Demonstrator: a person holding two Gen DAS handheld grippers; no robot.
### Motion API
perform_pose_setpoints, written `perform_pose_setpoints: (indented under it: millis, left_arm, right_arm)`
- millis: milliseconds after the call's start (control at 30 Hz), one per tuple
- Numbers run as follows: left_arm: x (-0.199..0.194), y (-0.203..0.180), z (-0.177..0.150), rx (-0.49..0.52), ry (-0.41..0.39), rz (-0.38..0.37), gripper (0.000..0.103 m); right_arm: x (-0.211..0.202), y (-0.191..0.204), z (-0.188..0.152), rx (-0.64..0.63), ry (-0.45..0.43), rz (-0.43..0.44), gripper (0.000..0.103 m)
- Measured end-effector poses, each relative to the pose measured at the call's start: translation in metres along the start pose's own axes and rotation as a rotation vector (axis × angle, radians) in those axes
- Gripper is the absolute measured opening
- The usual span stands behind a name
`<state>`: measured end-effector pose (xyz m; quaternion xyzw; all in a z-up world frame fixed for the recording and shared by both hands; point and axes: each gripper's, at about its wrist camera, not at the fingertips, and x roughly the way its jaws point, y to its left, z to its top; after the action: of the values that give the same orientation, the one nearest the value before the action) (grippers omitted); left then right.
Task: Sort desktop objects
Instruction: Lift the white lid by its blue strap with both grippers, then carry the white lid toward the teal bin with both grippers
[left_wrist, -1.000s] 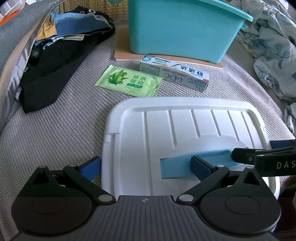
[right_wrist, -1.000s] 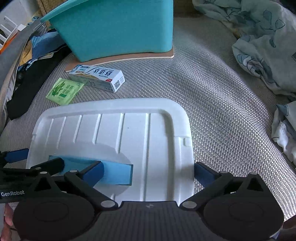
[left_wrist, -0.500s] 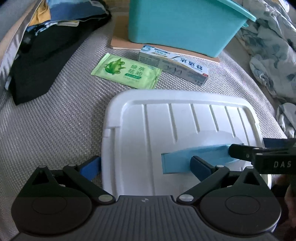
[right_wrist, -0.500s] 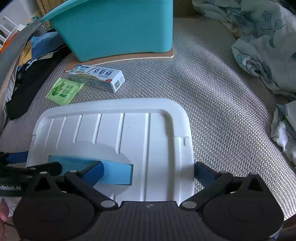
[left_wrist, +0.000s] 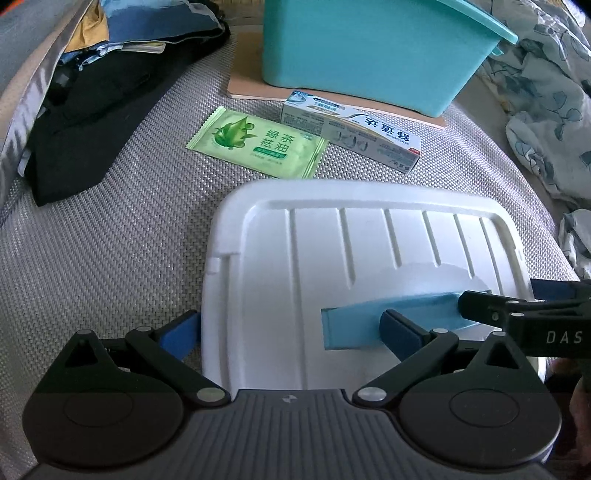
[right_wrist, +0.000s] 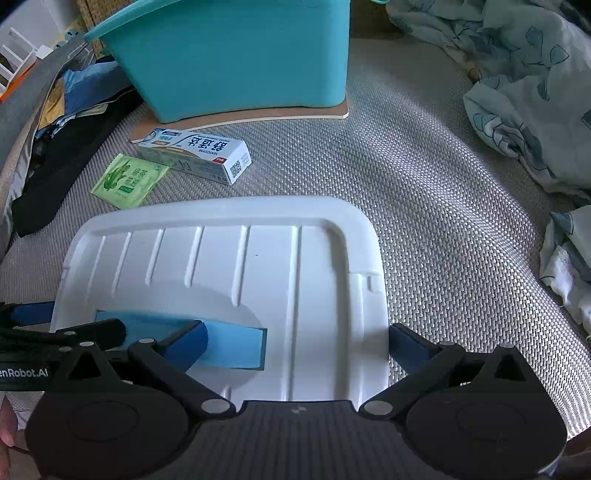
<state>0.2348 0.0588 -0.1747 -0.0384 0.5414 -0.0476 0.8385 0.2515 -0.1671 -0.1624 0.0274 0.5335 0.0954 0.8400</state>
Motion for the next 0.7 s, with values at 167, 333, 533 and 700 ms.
perform_pose_setpoints:
  millis: [167,333,533,700]
  left_arm:
    - [-0.002,0.000,0.000,-0.004,-0.004,-0.005,0.103]
    - [-0.002,0.002,0.001,-0.017,-0.004,-0.010,0.103]
    - [-0.004,0.002,0.001,-0.017,-0.011,-0.006,0.103]
    - [-0.007,0.002,0.002,-0.022,-0.027,-0.011,0.103]
  right_arm:
    - [-0.005,-0.003,-0.001,-0.004,-0.001,-0.001,0.103]
    - [-0.009,-0.001,-0.001,-0.013,-0.017,-0.007,0.103]
    - [-0.012,0.002,-0.002,-0.017,-0.033,-0.011,0.103]
    - [-0.018,0.004,-0.001,-0.027,-0.056,-0.015,0.103]
